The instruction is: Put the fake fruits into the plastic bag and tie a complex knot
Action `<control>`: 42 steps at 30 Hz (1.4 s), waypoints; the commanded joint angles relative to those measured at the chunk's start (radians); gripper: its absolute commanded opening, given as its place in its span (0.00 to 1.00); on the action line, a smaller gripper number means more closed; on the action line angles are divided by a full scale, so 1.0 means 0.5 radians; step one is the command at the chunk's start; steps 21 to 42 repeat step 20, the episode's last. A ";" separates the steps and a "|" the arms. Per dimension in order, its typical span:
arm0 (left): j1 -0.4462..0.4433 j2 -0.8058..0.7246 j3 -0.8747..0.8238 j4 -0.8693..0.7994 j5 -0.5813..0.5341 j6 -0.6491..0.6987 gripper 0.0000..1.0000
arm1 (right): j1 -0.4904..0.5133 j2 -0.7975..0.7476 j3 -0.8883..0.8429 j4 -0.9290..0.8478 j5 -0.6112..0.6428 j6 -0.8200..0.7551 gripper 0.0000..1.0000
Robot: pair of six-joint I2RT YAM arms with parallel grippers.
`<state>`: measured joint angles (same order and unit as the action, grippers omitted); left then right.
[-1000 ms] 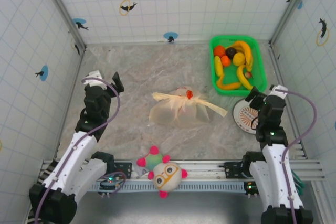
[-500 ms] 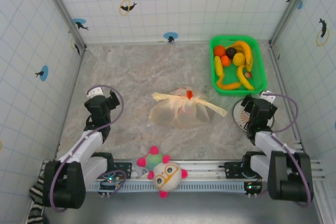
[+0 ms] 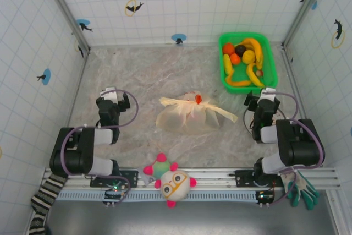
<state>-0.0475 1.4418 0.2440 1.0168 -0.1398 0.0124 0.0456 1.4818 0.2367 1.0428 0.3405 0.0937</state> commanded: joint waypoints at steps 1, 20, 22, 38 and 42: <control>0.041 0.194 -0.028 0.546 0.143 0.073 0.97 | 0.001 -0.032 0.132 -0.060 0.101 0.019 1.00; 0.060 0.144 0.012 0.344 0.177 0.068 0.98 | 0.025 -0.023 0.135 -0.043 0.101 -0.009 1.00; 0.060 0.144 0.012 0.344 0.177 0.068 0.98 | 0.025 -0.023 0.135 -0.043 0.101 -0.009 1.00; 0.060 0.144 0.012 0.344 0.177 0.068 0.98 | 0.025 -0.023 0.135 -0.043 0.101 -0.009 1.00; 0.060 0.144 0.012 0.344 0.177 0.068 0.98 | 0.025 -0.023 0.135 -0.043 0.101 -0.009 1.00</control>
